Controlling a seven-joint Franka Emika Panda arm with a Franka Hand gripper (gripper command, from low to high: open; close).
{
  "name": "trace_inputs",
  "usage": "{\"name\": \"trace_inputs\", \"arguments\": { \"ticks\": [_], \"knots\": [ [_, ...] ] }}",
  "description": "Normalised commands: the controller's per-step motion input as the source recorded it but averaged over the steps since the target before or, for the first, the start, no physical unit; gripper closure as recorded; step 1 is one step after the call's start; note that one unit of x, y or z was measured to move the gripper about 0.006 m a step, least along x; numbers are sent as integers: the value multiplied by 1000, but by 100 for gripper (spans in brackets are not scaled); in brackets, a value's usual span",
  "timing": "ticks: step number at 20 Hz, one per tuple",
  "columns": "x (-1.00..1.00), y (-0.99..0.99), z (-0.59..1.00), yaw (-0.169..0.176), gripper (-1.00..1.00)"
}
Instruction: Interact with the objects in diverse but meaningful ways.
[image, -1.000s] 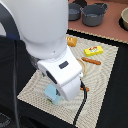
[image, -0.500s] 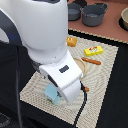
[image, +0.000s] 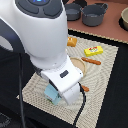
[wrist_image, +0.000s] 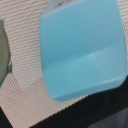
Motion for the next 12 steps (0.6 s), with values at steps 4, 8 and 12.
{"name": "trace_inputs", "arguments": {
  "ticks": [4,8,12],
  "knots": [
    [19,-194,-197,0,-100],
    [0,-201,-206,12,-100],
    [0,-200,-186,56,-100]
  ]
}}
